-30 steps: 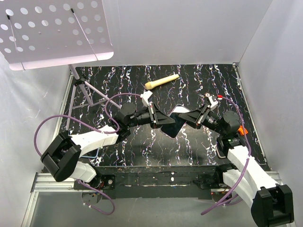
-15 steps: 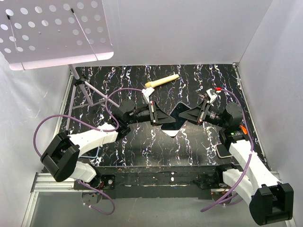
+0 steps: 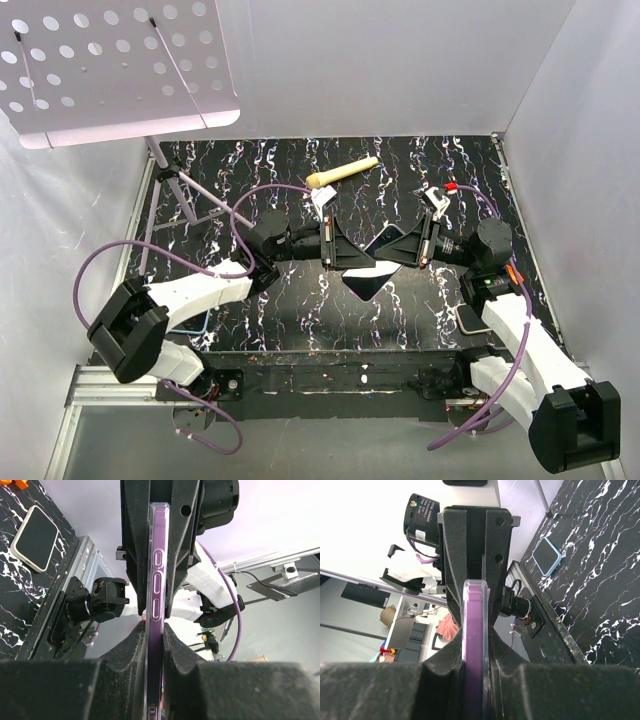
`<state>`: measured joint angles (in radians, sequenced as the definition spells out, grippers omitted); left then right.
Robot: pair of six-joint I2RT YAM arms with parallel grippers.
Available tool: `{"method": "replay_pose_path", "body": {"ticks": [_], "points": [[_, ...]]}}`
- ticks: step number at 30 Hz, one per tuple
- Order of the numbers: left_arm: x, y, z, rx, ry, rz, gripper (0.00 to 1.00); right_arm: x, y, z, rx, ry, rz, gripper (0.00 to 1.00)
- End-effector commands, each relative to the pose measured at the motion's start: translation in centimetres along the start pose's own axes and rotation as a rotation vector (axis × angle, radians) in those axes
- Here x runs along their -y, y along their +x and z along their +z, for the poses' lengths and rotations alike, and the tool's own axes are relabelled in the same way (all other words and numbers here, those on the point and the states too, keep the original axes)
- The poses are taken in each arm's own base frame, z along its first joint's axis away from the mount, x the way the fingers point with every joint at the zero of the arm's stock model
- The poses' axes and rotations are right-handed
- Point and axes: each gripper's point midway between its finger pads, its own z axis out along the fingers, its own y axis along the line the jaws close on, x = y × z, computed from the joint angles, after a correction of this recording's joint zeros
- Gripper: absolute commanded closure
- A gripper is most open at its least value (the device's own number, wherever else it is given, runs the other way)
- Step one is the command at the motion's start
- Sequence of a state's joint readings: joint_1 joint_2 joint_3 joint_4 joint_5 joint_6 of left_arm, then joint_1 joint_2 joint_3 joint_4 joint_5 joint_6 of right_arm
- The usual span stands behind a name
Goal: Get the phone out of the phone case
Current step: Adjust the phone.
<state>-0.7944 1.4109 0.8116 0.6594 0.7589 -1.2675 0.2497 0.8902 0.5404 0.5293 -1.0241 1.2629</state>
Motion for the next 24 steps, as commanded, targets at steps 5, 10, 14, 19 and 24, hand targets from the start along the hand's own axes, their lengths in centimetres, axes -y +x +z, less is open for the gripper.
{"method": "replay_pose_path", "body": {"ticks": [5, 10, 14, 19, 24], "points": [[-1.4, -0.5, -2.5, 0.057, -0.274, 0.102, 0.47, -1.8, -2.4, -0.5, 0.093, -0.017, -0.059, 0.99], [-1.9, -0.6, -5.8, 0.099, -0.388, 0.180, 0.44, -1.4, -2.6, -1.3, 0.071, 0.025, -0.103, 0.99], [-1.2, -0.4, -6.5, 0.056, -0.361, 0.200, 0.46, -2.2, -2.2, -1.3, 0.015, 0.007, -0.138, 0.99], [0.4, 0.6, -5.2, -0.069, -0.238, 0.204, 0.44, -3.0, -2.1, -1.4, -0.007, -0.007, -0.172, 0.99], [1.9, 1.2, -4.4, -0.143, -0.117, 0.211, 0.47, -3.1, -2.2, -1.3, -0.014, -0.012, -0.177, 0.99]]}}
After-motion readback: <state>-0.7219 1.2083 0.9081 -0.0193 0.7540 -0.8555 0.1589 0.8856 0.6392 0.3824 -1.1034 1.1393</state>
